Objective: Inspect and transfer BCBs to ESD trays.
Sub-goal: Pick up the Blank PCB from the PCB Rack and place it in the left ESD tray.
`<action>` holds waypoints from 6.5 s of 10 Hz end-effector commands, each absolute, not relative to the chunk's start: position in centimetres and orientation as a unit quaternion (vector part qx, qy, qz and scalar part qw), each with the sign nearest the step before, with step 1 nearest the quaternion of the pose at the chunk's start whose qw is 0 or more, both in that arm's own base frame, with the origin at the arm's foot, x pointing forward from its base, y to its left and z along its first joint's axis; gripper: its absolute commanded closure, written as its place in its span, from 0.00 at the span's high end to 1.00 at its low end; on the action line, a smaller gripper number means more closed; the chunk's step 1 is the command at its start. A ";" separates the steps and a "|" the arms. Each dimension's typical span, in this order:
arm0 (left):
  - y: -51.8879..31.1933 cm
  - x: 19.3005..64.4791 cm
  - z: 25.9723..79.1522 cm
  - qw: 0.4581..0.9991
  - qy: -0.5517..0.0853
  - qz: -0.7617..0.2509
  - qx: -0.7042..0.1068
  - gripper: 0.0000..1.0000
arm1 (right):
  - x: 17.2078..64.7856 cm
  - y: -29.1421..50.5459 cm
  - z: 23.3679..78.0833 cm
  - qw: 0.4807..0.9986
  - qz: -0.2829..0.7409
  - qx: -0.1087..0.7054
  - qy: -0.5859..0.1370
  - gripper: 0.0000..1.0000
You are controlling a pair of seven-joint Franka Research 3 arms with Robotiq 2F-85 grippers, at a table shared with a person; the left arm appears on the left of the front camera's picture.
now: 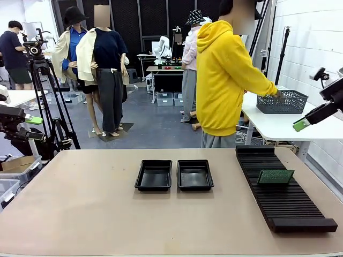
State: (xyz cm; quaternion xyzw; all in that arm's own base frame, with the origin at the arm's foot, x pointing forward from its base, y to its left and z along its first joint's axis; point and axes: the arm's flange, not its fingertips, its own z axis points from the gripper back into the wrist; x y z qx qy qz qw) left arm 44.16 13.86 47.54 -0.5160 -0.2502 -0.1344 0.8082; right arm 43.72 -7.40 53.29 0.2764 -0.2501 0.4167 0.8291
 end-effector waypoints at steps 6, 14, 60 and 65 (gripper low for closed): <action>13.9 44.1 47.7 0.810 -0.247 -0.125 -0.518 1.00 | 44.7 -0.6 49.1 0.840 0.529 -0.013 -0.121 1.00; 13.9 44.1 47.7 0.810 -0.247 -0.125 -0.518 1.00 | 45.9 1.8 44.3 0.777 0.613 -0.095 -0.107 1.00; 13.9 44.1 47.7 0.810 -0.247 -0.125 -0.518 1.00 | 35.9 -4.6 49.6 0.833 0.541 0.036 -0.109 1.00; 13.9 44.1 47.7 0.810 -0.247 -0.125 -0.518 1.00 | 40.5 1.7 48.6 0.787 0.590 -0.115 -0.138 1.00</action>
